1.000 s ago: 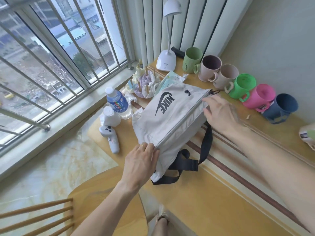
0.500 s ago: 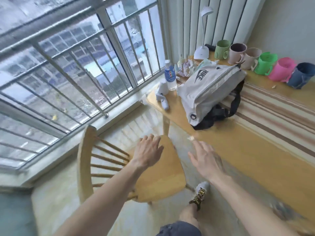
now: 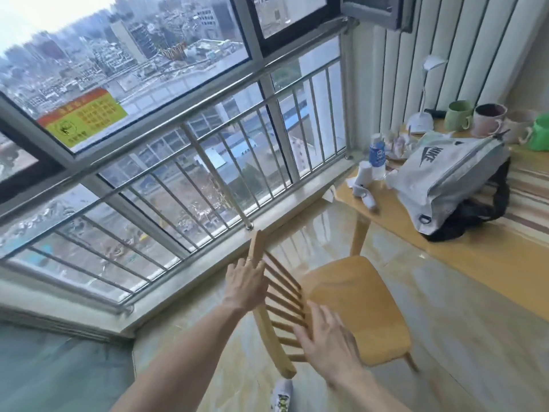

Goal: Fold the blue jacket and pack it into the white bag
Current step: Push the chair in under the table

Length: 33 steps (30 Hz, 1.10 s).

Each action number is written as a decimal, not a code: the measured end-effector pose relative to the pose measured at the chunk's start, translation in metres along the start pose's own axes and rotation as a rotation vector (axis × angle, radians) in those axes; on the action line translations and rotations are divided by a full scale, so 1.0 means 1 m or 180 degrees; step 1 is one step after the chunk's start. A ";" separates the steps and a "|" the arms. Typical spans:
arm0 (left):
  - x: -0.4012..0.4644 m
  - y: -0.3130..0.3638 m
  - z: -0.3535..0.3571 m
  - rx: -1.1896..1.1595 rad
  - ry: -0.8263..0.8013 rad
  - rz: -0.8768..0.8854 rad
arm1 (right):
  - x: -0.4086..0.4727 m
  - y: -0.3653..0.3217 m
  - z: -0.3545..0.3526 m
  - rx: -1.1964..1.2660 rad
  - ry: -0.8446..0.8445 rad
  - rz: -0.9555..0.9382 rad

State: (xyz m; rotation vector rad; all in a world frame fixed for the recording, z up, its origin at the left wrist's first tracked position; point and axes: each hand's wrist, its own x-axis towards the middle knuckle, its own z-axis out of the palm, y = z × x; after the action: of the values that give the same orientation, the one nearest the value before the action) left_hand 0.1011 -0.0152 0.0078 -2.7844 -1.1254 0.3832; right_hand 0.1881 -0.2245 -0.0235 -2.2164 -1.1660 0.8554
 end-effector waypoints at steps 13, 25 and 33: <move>0.153 -0.134 0.098 0.0194 0.0083 0.2179 | 0.133 -0.083 0.174 -0.0288 -0.0320 0.1703; 0.181 -0.125 0.104 0.0999 0.0087 0.4407 | 0.062 -0.076 0.150 -0.0242 -0.0119 0.1926; 0.141 -0.098 0.115 0.0128 -0.0070 0.4417 | 0.017 -0.056 0.150 -0.0364 -0.0081 0.2322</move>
State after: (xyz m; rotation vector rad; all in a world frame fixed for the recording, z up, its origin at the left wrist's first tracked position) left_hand 0.1014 0.1548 -0.1104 -3.0007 0.9686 0.4775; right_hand 0.0573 -0.1619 -0.0933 -2.7723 -0.3903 1.1035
